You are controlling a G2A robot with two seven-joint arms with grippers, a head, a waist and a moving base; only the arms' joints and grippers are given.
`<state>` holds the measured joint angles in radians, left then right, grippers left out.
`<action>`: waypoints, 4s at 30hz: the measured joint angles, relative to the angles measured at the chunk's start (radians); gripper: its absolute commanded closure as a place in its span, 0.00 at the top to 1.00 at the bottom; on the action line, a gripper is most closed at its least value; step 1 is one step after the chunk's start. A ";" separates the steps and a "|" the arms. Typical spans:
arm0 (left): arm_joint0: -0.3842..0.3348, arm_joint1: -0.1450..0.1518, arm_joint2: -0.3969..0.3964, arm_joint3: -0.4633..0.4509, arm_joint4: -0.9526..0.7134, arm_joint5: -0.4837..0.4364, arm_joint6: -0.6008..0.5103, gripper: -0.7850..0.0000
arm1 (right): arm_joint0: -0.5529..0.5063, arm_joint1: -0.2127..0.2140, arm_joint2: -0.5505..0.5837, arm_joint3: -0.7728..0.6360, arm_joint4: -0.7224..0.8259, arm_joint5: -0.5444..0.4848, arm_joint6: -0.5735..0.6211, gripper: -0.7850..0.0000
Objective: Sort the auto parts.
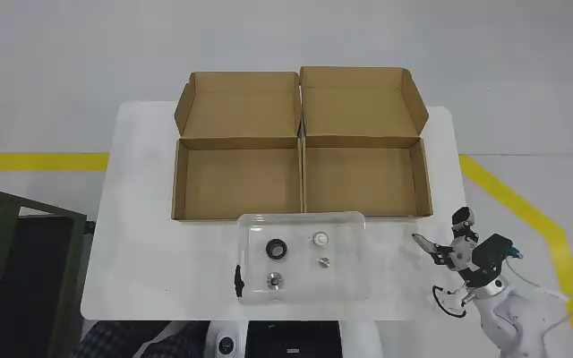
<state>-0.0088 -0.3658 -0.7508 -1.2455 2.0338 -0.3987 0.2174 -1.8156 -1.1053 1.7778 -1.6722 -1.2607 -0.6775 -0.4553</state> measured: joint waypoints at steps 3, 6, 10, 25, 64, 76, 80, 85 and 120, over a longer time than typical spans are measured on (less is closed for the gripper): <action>0.000 0.000 0.000 0.000 0.000 0.000 0.000 1.00 | 0.000 0.000 0.000 0.000 0.000 0.000 0.000 1.00; 0.000 0.000 0.000 0.000 0.000 0.000 0.000 1.00 | 0.000 0.000 0.000 0.000 0.000 0.000 0.000 1.00; 0.000 0.000 0.000 0.000 0.000 0.000 0.000 1.00 | 0.005 0.000 -0.008 -0.014 -0.002 -0.005 0.018 1.00; 0.000 0.000 0.000 0.000 0.000 0.000 0.000 1.00 | -0.028 0.013 -0.068 -0.253 -0.195 -0.083 0.131 1.00; 0.000 0.000 0.000 0.000 0.000 0.000 0.000 1.00 | 0.158 0.012 -0.446 -0.402 -0.292 -0.068 0.577 1.00; 0.000 0.000 0.000 0.000 0.000 0.000 0.000 1.00 | 0.209 0.010 -0.509 -0.357 -0.311 -0.031 0.653 1.00; 0.000 0.000 0.000 0.000 0.000 0.000 0.000 1.00 | 0.218 0.010 -0.519 -0.353 -0.313 -0.022 0.678 0.91; 0.000 0.000 0.000 0.000 0.000 0.000 0.000 1.00 | 0.226 0.011 -0.530 -0.350 -0.317 -0.015 0.704 0.84; 0.000 0.000 0.000 0.000 0.000 0.000 0.000 1.00 | 0.231 0.025 -0.515 -0.348 -0.192 -0.041 0.694 0.00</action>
<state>-0.0088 -0.3658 -0.7508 -1.2455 2.0338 -0.3987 0.2174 -1.5843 -1.0803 1.2632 -2.0199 -1.4525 -0.7183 0.2391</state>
